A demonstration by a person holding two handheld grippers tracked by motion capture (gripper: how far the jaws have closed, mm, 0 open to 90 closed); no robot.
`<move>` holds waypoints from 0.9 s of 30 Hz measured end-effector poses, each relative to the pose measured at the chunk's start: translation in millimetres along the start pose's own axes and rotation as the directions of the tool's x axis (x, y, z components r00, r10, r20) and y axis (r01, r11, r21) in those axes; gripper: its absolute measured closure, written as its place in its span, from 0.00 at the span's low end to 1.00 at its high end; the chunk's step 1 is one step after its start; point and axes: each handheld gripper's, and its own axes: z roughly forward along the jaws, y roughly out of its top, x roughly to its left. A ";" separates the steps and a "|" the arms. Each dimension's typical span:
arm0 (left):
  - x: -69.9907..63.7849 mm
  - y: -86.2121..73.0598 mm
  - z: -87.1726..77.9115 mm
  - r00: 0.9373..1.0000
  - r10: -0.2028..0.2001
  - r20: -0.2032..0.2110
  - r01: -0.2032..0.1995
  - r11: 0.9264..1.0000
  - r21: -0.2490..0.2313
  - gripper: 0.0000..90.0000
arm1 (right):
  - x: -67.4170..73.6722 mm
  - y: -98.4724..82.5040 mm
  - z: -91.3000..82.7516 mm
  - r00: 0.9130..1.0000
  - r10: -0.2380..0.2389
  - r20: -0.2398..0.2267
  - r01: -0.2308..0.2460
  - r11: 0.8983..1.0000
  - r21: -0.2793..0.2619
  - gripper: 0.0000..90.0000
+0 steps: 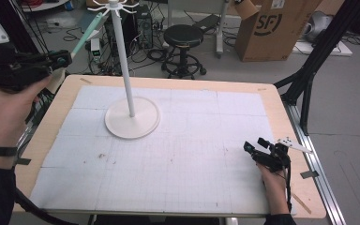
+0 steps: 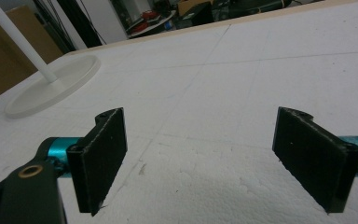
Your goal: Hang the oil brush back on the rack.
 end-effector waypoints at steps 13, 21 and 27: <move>3.8 -11.6 14.4 1.000 -0.008 -0.024 0.008 1.000 -0.002 0.90 | 0.0 0.0 0.0 1.000 -0.003 -0.001 0.003 1.000 0.000 0.19; 3.5 -17.4 16.9 0.999 -0.027 -0.040 0.026 1.000 -0.018 0.71 | -0.2 0.0 0.1 1.000 -0.005 0.000 0.005 1.000 0.000 0.19; 3.1 -31.3 14.8 0.999 -0.032 -0.044 0.031 0.999 -0.011 0.55 | -0.3 -0.1 0.0 1.000 -0.008 0.000 0.008 1.000 0.001 0.19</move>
